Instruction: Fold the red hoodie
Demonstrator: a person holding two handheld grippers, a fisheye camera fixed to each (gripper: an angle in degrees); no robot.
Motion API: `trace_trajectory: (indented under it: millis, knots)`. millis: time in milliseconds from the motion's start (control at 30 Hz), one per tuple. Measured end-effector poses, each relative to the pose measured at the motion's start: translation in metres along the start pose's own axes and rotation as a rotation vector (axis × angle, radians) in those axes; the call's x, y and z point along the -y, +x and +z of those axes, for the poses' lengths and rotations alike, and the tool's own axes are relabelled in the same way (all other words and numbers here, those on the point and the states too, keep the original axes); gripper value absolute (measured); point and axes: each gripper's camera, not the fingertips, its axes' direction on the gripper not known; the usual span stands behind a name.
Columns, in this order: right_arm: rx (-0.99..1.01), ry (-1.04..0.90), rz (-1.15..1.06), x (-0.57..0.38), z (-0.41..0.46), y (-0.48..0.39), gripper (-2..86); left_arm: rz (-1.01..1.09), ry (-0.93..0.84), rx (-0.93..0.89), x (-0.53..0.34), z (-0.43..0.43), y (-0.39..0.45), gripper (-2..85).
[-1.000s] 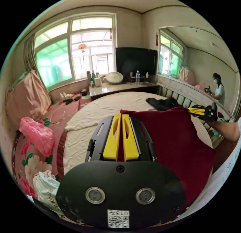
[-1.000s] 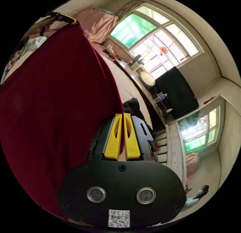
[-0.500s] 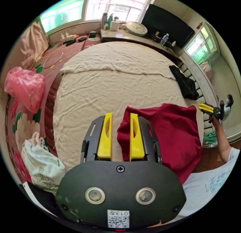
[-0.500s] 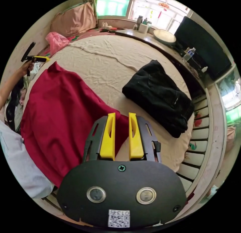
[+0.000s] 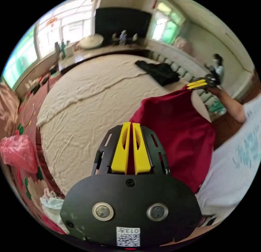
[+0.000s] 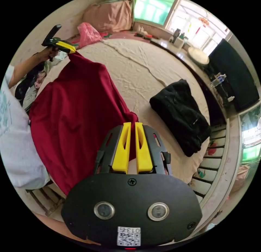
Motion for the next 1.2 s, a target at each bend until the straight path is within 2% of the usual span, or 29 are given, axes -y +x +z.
trace_trajectory:
  millis: [67, 133, 233, 267, 300, 333, 433, 533, 667, 767, 867, 1000, 1067, 1200]
  knots:
    - [0.014, -0.080, -0.008, -0.038, -0.001, -0.025, 3.1, 0.023, -0.076, -0.138, -0.025, 0.001, 0.021, 0.7]
    - [0.071, -0.202, -0.012, -0.063, 0.013, -0.044, 3.2, 0.009, -0.268, -0.258, -0.065, 0.028, 0.046, 1.0]
    - [0.188, -0.330, 0.023, -0.097, 0.033, -0.063, 4.4, -0.123, -0.430, -0.271, -0.111, 0.053, 0.056, 2.4]
    - [0.207, -0.332, 0.075, -0.105, 0.030, -0.060, 5.6, -0.161, -0.419, -0.266, -0.117, 0.050, 0.053, 2.8]
    - [0.210, -0.312, 0.108, -0.107, 0.025, -0.057, 6.4, -0.229, -0.334, -0.253, -0.123, 0.035, 0.046, 4.2]
    - [0.224, -0.237, 0.184, -0.109, 0.010, -0.046, 7.5, -0.290, -0.214, -0.242, -0.126, 0.014, 0.038, 5.9]
    - [0.262, 0.097, 0.316, -0.089, -0.029, -0.021, 8.1, -0.369, -0.020, -0.148, -0.116, -0.025, 0.019, 11.1]
    - [0.400, 0.233, 0.262, -0.026, -0.017, -0.026, 8.7, -0.332, -0.079, -0.126, -0.090, -0.006, 0.013, 14.0]
    - [0.665, 0.092, 0.111, 0.064, 0.050, -0.062, 9.9, -0.278, -0.187, -0.151, -0.067, 0.038, 0.021, 15.4]
    - [0.769, -0.062, 0.113, 0.095, 0.098, -0.075, 9.0, -0.320, -0.208, -0.149, -0.062, 0.058, 0.021, 11.9]
    - [0.774, -0.138, 0.136, 0.109, 0.110, -0.080, 5.5, -0.339, -0.241, -0.098, -0.064, 0.063, 0.017, 2.6]
    - [0.673, -0.082, 0.018, 0.117, 0.082, -0.085, 2.0, -0.280, -0.105, -0.148, -0.053, 0.020, 0.020, 0.7]
    - [0.623, 0.058, -0.036, 0.119, 0.044, -0.075, 1.2, -0.227, 0.013, -0.172, -0.043, -0.013, 0.023, 0.5]
    - [0.472, 0.358, -0.121, 0.127, -0.020, -0.054, 0.8, -0.123, 0.226, -0.093, -0.017, -0.079, 0.018, 0.3]
